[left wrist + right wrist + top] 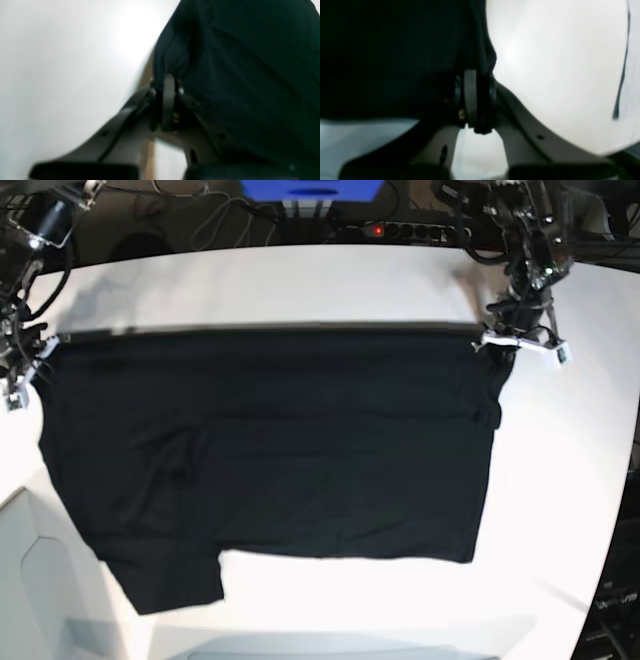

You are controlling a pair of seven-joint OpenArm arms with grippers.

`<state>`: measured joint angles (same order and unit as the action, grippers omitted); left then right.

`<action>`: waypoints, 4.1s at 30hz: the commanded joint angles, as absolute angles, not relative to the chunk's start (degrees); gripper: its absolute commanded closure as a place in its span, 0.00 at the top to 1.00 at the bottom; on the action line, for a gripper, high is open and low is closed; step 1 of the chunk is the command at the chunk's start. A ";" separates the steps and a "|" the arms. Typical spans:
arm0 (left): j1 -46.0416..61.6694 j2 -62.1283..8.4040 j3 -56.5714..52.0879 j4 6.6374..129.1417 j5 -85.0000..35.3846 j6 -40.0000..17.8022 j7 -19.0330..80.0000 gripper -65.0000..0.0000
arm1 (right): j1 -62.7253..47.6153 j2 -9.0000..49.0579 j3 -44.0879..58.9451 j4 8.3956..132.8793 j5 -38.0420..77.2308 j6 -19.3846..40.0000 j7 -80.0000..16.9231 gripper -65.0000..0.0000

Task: Fold the T-shirt properly
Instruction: 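Swing the lifted shirt toward the robot to flatten it, then lower the shirt edge and open both grippers, then reach both grippers to the shirt's middle and grasp the fabric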

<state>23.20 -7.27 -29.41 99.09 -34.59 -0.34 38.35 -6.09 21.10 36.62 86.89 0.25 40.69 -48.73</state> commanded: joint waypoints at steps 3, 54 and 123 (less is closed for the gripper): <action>25.80 -7.87 -29.85 101.14 -34.68 -0.22 37.14 0.00 | -9.10 22.55 37.23 90.24 0.31 40.00 -47.87 0.00; 45.23 -8.04 -30.11 109.67 -34.68 -0.22 37.23 0.57 | -20.88 17.54 46.37 96.04 0.31 40.00 -41.89 0.49; -26.68 -14.37 3.82 43.56 -23.08 -0.40 17.36 0.80 | 33.63 23.52 24.84 25.63 -8.84 28.00 -2.42 0.55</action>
<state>-25.91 -14.28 3.75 43.38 -22.06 -0.16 15.66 32.36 22.68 24.84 25.02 -8.80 28.25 -2.24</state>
